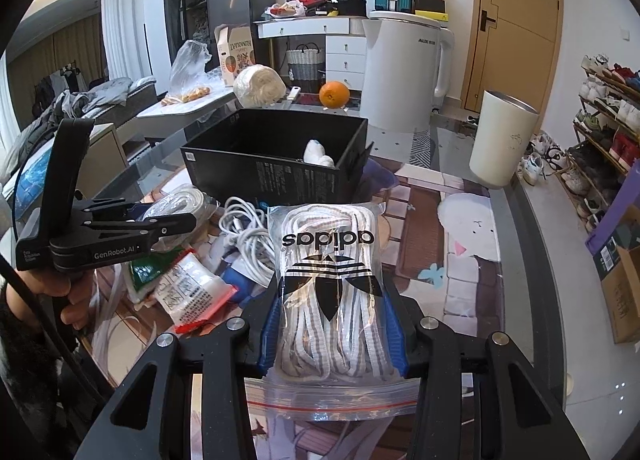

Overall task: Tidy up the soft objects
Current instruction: 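Lift the shoelace bag with the right gripper while the left gripper grasps the rope bag, then carry both bags over the black box and lower them inside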

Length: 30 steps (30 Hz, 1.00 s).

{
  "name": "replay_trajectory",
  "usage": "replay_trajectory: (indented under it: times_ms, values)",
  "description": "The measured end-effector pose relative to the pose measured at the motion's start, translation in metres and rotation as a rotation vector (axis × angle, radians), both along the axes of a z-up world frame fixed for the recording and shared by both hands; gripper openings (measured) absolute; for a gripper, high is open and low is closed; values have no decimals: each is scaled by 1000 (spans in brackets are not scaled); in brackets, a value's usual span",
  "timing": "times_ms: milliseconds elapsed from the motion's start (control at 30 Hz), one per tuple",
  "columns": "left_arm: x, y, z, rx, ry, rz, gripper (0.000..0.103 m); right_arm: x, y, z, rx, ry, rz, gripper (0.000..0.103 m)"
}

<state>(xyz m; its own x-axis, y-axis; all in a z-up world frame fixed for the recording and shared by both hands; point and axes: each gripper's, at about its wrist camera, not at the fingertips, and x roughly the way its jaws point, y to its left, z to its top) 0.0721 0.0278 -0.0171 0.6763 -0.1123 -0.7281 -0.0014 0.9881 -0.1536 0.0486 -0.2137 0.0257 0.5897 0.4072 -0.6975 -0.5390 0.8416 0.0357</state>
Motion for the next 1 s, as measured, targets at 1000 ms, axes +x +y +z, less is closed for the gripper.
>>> replay_trajectory:
  times_ms: [1000]
  values:
    - [-17, 2, 73, -32, -233, -43, 37, 36, 31, 38, 49, -111, 71, 44]
